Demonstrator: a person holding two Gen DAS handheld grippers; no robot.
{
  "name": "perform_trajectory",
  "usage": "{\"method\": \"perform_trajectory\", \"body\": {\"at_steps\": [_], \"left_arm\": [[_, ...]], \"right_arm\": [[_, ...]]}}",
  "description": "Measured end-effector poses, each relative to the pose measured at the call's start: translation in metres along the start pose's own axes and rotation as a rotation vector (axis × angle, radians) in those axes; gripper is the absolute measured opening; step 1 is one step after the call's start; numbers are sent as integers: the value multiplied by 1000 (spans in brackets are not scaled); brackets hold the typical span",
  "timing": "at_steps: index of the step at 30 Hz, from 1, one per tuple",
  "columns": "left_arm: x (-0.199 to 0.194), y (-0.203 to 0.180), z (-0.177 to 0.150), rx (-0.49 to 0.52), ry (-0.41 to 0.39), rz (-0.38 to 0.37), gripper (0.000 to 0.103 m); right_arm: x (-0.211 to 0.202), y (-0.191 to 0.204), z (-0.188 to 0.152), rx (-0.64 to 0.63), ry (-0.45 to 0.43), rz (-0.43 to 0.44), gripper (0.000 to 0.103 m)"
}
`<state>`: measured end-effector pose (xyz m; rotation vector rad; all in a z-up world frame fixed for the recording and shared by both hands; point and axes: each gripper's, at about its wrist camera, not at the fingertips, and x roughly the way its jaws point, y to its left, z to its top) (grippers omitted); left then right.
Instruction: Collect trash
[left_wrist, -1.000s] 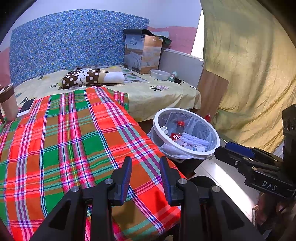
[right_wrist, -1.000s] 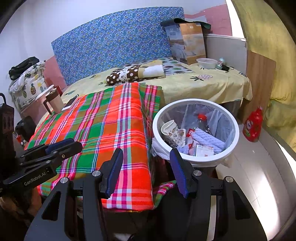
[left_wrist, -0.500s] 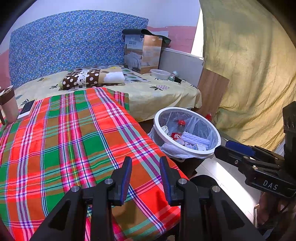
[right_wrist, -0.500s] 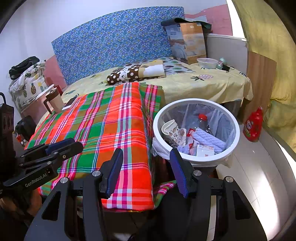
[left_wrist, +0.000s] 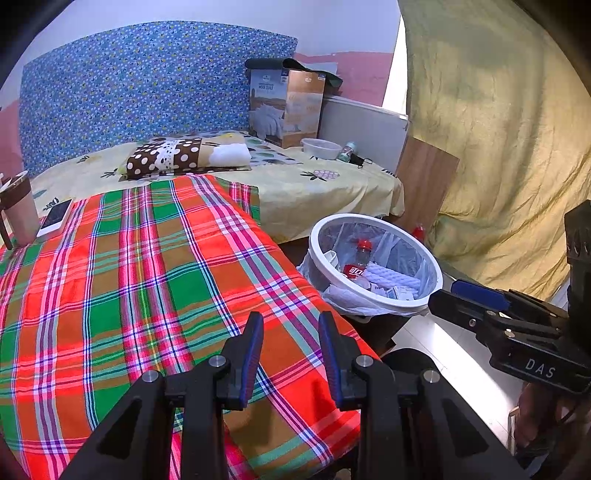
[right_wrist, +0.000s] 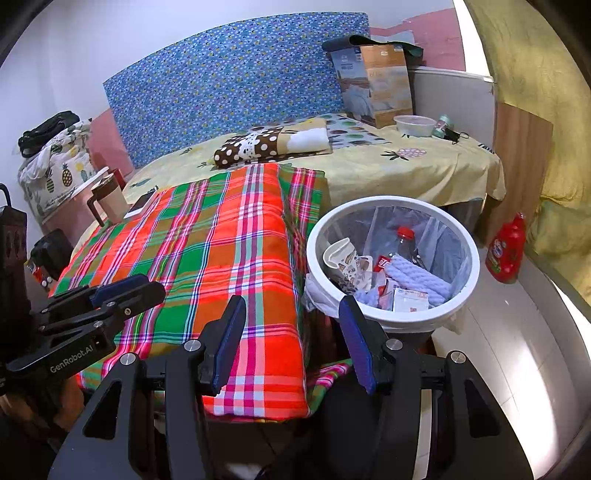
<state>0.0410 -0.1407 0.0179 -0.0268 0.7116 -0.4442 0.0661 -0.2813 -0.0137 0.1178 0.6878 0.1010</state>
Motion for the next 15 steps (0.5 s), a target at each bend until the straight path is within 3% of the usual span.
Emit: {"method": "perform_trajectory", "body": {"at_steps": [15], "left_arm": [[5,-1,0,13,13,-2,31]], "right_arm": [[1,2,-1,0,4,2,54]]}}
